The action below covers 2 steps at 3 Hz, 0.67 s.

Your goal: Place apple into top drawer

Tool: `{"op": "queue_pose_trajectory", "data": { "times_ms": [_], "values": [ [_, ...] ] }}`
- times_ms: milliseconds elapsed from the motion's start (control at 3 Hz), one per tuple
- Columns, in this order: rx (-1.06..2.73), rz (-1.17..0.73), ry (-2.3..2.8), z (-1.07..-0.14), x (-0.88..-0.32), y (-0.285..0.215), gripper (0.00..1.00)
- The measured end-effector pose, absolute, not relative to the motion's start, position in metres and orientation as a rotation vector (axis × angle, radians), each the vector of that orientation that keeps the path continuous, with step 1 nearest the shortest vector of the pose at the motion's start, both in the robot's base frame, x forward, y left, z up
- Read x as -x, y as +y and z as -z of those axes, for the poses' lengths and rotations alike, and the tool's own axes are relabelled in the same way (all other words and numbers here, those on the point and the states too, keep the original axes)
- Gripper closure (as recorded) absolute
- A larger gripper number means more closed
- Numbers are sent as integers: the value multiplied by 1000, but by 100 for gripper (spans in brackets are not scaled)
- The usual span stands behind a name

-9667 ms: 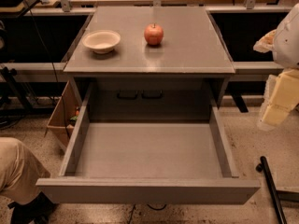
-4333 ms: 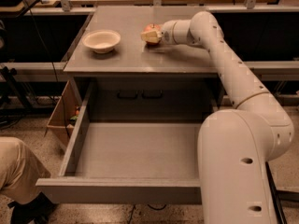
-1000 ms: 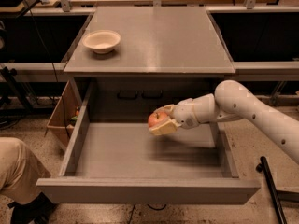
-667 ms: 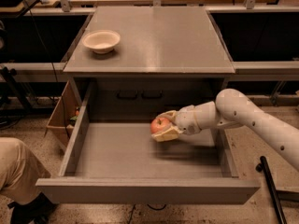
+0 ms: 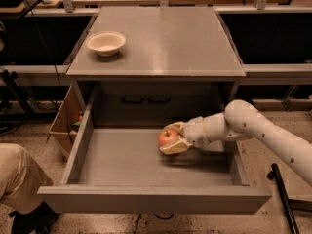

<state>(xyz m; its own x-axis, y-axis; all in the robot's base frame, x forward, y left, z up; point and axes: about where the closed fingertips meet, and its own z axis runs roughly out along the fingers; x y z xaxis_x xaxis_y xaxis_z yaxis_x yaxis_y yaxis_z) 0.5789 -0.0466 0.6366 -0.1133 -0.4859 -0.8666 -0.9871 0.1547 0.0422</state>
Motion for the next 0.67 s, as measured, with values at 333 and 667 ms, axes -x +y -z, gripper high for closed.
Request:
{"op": "queue_pose_trajectory", "data": {
  "times_ms": [333, 667],
  "values": [
    [1423, -872, 1705, -636, -579, -47, 31],
    [1411, -865, 1727, -632, -570, -57, 8]
  ]
}}
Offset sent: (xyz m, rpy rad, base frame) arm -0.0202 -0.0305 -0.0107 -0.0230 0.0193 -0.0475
